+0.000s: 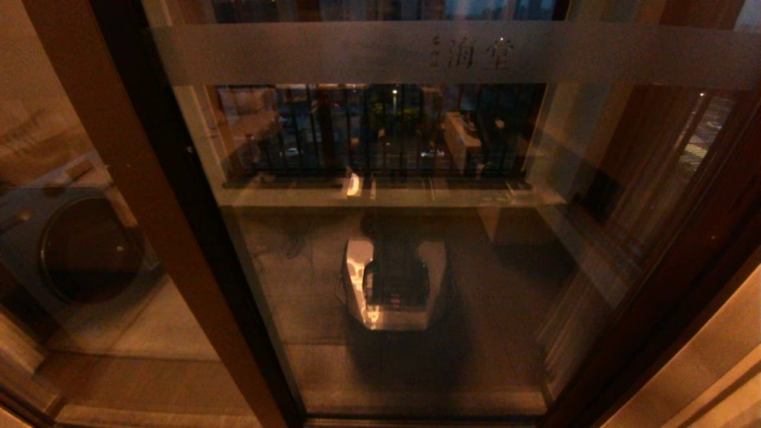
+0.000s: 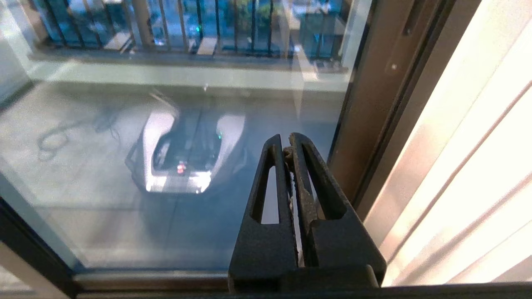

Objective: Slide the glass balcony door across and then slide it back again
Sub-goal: Open the slid door

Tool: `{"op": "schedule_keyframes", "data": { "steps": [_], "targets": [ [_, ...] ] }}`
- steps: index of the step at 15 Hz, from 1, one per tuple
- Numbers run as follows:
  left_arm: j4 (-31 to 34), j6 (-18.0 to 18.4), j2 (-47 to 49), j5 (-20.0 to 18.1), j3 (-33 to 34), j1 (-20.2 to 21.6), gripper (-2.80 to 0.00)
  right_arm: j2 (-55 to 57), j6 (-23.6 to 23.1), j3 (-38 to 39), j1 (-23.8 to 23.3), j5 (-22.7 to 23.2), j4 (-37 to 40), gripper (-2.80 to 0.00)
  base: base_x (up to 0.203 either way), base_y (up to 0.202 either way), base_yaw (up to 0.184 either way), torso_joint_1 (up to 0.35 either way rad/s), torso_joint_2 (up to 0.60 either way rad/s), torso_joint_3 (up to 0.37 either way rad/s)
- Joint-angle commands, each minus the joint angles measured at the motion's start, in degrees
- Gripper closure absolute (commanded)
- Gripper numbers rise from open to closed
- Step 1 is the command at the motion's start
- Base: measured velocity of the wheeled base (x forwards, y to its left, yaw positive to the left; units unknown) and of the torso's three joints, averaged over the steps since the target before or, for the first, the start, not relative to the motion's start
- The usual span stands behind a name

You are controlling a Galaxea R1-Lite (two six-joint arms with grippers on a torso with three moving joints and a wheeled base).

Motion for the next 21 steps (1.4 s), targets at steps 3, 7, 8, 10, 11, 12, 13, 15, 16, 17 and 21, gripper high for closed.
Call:
{"op": "schedule_keyframes", "data": {
  "steps": [3,7,8,10,11,12,13,15,16,17,21],
  "targets": [
    [0.15,0.06,0.07,-0.07,-0.09,0.00,0.00,16.96,-1.02,-8.14,-0.13,-0.07,0.04,0.00,0.000,0.000,0.000,0.000,0.00,0.000],
    [0.24,0.06,0.07,-0.07,-0.09,0.00,0.00,32.69,-1.25,-22.64,-2.12,-0.36,6.26,0.00,0.000,0.000,0.000,0.000,0.00,0.000],
    [0.24,0.06,0.07,-0.07,-0.09,0.00,0.00,36.15,-0.35,-24.88,-3.44,-0.43,8.00,0.00,0.000,0.000,0.000,0.000,0.00,0.000],
    [0.25,0.13,0.07,-0.07,-0.09,0.00,0.00,41.36,0.68,-26.53,-9.52,-0.22,9.36,0.00,0.000,0.000,0.000,0.000,0.00,0.000],
    [0.33,0.15,0.07,-0.07,-0.09,0.00,0.00,43.88,0.67,-27.12,-12.61,-0.05,9.24,0.00,0.000,0.000,0.000,0.000,0.00,0.000],
    [0.30,0.15,0.07,-0.07,-0.09,0.00,0.00,45.79,0.32,-27.67,-15.63,0.16,8.83,0.00,0.000,0.000,0.000,0.000,0.00,0.000],
    [0.33,0.06,0.07,-0.07,-0.09,0.00,0.00,47.63,-0.08,-28.16,-18.64,0.71,8.23,0.00,0.000,0.000,0.000,0.000,0.00,0.000],
    [0.33,0.15,0.07,-0.07,-0.09,0.00,0.00,49.35,-0.98,-28.54,-22.69,4.28,6.45,0.00,0.000,0.000,0.000,0.000,0.00,0.000],
    [0.33,0.15,0.07,-0.07,-0.09,0.00,0.00,49.53,-1.96,-28.57,-24.30,4.74,6.10,0.00,0.000,0.000,0.000,0.000,0.00,0.000],
    [0.24,0.15,0.07,-0.07,-0.09,0.00,0.00,50.11,-2.97,-28.46,-26.72,5.01,5.25,0.00,0.000,0.000,0.000,0.000,0.00,0.000],
    [0.33,0.15,0.07,-0.07,-0.09,0.00,0.00,60.37,-6.09,-26.98,-36.39,9.20,-7.02,0.00,0.000,0.000,0.000,0.000,0.00,0.000]
  ]
}}
